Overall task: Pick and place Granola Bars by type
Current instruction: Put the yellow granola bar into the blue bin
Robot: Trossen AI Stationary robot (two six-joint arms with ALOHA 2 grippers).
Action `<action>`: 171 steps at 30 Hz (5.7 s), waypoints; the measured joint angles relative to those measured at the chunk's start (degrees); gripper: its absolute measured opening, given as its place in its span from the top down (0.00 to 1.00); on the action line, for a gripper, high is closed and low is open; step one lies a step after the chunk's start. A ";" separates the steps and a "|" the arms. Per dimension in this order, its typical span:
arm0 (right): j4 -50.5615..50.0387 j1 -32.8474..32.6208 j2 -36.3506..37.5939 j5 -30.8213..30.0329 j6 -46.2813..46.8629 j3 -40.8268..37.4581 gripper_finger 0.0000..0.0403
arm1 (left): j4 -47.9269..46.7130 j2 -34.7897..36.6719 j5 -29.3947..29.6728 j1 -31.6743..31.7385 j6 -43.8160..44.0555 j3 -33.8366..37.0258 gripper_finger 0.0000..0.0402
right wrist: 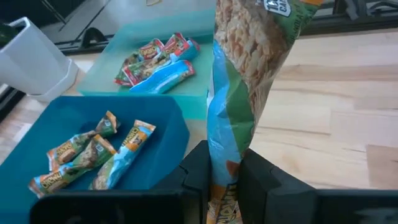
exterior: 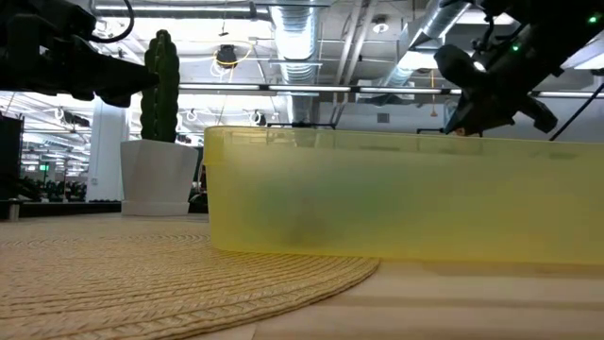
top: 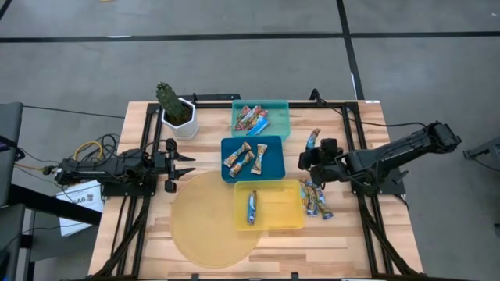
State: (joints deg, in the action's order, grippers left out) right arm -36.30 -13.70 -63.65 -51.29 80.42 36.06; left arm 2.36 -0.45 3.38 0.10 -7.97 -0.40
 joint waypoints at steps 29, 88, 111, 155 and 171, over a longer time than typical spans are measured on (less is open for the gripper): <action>5.69 7.86 -29.97 7.52 -29.55 34.46 0.89 | -0.01 0.00 0.00 0.00 0.20 -0.01 0.66; 1.82 11.83 -43.49 24.44 -16.83 35.88 0.63 | 0.01 0.07 0.02 0.00 0.55 -0.01 0.66; -9.42 3.23 -25.21 5.89 -19.26 35.88 0.64 | 0.01 0.08 0.00 -0.02 0.28 0.01 0.66; -19.38 -4.73 -14.85 37.25 1.82 17.07 0.67 | 0.01 0.09 0.00 -0.02 0.21 -0.01 0.66; -23.71 -8.50 -16.38 42.58 2.84 16.94 0.82 | 0.01 0.09 0.00 -0.02 0.47 -0.01 0.66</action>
State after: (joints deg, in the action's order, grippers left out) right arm -60.01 -22.20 -80.03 -8.71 83.26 53.00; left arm 2.37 -0.36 3.38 0.08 -7.50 -0.40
